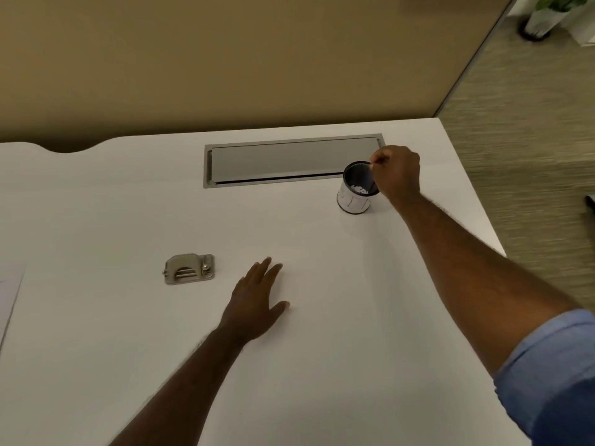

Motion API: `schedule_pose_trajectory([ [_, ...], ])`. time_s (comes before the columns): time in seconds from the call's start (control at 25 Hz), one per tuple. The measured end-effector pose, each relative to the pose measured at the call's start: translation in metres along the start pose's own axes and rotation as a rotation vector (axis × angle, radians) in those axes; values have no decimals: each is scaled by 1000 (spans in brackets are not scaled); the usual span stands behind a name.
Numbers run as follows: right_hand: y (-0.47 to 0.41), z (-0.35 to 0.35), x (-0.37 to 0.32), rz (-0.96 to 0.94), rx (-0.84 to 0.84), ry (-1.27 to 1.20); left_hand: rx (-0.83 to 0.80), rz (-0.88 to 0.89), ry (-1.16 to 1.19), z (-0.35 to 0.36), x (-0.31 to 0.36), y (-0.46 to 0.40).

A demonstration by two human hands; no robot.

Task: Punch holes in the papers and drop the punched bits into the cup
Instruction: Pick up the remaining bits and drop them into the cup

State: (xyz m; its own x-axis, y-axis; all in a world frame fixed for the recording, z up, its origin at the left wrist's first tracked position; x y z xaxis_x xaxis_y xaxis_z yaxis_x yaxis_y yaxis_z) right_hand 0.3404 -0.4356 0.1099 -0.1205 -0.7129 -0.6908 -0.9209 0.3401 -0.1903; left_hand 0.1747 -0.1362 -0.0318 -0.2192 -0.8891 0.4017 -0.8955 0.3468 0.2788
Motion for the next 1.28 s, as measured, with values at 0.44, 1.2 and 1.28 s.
schedule_pose_trajectory([
  [0.44,233,106,-42,318,-306,-606,171,-41,181,-38,-92,115],
  [1.2,416,233,-141,-273,-676,182,141,-61,228,-52,-222,225],
  [1.28,417,232,-139,-305,-729,229,146,-62,209,-53,-225,223],
])
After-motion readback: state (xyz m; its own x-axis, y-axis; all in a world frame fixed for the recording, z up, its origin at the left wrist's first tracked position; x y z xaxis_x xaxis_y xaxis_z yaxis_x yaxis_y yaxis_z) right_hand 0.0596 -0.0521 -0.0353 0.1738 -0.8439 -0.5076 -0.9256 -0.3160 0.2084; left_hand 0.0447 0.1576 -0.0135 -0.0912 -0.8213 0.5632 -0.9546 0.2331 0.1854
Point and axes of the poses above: each hand's wrist, its own y-axis away from the middle knuckle, its own z-axis out of the palm, x = y × z, the point moved 8 cm from there along -y, towards the middle knuckle, and after that the axes turned 8 degrees about -y, right-handed, at the moved point
